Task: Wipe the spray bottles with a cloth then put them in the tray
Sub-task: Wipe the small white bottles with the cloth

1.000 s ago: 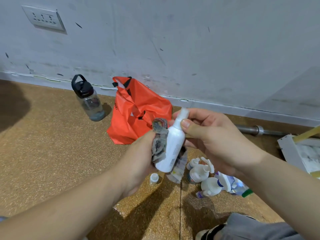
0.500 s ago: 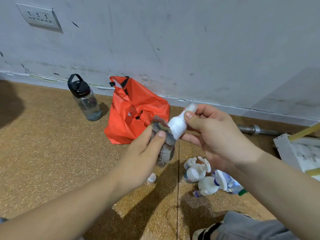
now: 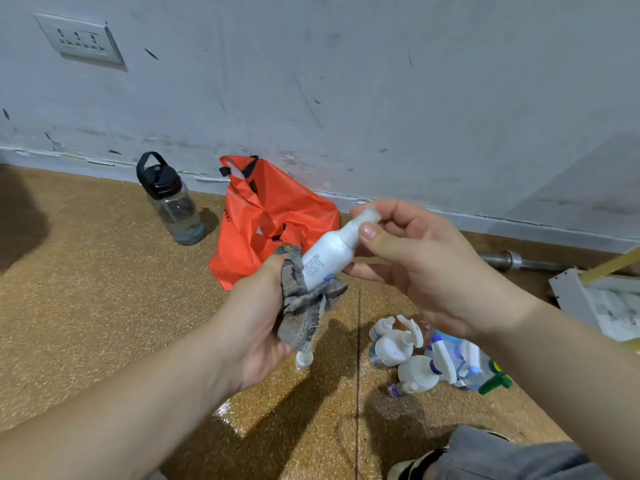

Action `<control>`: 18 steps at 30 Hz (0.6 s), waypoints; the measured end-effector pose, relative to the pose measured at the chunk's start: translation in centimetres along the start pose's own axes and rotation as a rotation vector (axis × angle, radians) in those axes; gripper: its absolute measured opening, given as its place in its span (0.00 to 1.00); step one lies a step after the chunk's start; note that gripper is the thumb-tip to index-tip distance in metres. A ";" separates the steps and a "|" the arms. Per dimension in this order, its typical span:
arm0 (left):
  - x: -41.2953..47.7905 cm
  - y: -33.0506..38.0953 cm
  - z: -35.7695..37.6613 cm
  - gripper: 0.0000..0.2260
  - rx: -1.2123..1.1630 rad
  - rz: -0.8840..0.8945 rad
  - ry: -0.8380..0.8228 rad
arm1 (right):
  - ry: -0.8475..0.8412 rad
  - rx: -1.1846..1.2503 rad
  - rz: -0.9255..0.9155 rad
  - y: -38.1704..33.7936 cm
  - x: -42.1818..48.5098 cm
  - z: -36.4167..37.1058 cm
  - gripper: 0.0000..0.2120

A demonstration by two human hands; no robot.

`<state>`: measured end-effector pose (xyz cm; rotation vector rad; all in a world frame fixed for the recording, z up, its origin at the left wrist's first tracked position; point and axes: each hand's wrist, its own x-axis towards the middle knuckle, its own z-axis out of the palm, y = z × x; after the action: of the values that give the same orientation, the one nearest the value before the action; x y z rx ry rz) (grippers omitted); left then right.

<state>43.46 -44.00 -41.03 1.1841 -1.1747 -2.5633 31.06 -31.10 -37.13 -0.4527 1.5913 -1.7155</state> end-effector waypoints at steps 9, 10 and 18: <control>1.6 -0.9 -1.2 0.26 0.536 0.273 0.200 | 0.059 -0.338 -0.117 0.5 0.0 -0.3 0.05; 1.8 -0.8 -1.6 0.26 0.631 0.363 0.233 | 0.076 -0.338 -0.116 0.6 0.0 -0.3 0.05; -0.9 -1.7 -0.7 0.14 1.093 0.950 -0.020 | 0.111 -0.276 0.007 0.8 -0.4 0.8 0.05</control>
<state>44.92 -42.89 -41.92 0.3807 -2.4473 -1.1772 32.14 -31.33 -37.62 -0.4923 1.9192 -1.5439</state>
